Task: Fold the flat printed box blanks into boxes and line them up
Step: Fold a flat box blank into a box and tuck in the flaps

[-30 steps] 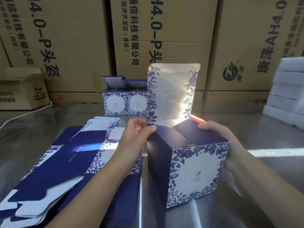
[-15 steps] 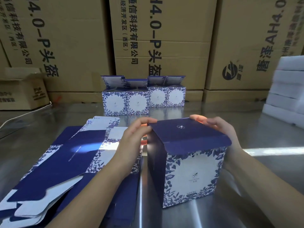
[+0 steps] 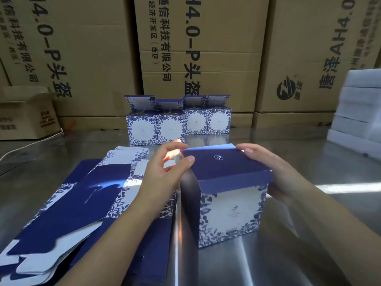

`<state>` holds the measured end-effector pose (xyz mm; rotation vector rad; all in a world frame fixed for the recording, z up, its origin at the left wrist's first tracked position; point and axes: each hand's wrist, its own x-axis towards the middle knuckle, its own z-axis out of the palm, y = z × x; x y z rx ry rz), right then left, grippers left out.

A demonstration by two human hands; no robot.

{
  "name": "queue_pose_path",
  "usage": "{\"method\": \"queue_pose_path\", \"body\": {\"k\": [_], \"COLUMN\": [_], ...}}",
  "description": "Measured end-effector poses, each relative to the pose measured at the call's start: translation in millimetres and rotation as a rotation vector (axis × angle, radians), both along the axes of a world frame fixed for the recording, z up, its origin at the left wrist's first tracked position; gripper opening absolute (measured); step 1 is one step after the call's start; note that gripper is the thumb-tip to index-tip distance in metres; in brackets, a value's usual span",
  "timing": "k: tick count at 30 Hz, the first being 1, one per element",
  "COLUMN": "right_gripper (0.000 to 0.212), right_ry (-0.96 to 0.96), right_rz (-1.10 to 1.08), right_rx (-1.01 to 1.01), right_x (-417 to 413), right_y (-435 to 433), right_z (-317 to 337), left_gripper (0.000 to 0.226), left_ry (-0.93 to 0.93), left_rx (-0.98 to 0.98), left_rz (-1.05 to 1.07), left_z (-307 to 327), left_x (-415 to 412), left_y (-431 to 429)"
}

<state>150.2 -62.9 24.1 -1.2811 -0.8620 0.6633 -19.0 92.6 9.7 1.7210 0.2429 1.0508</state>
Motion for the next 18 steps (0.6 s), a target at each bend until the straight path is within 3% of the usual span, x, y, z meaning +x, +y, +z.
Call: {"method": "queue_pose_path", "body": {"k": [2,6,8,11,14,18], "right_gripper": [0.027,0.042,0.055,0.056,0.050,0.058], "right_ry": [-0.090,-0.271,-0.280,-0.262,-0.314,-0.396], "right_rz": [-0.098,-0.173,-0.155,-0.090,-0.045,-0.011], "right_rx": [0.023,-0.045,-0.095,-0.091,-0.037,-0.053], "right_x": [-0.4,5.4,9.6,11.6,12.1,5.7], "right_y": [2.0,1.4,0.9,2.1,0.5,-2.9], "right_z": [0.8,-0.5,-1.3,-1.3,-4.2,-5.8], "left_gripper": [0.029,0.039,0.033,0.012,0.035,0.051], "left_ry": [-0.052,-0.054,-0.050,-0.014,0.085,0.184], "left_rx": [0.087,0.150,0.161,0.150,0.185,0.237], "left_rz": [0.064,0.098,0.099,0.076,0.016,-0.062], "left_z": [1.5,2.0,2.0,1.6,-3.9,-8.0], "left_x": [0.3,-0.2,0.2,-0.8,-2.0,-3.0], "left_y": [3.5,3.8,2.8,2.6,3.6,-1.1]}}
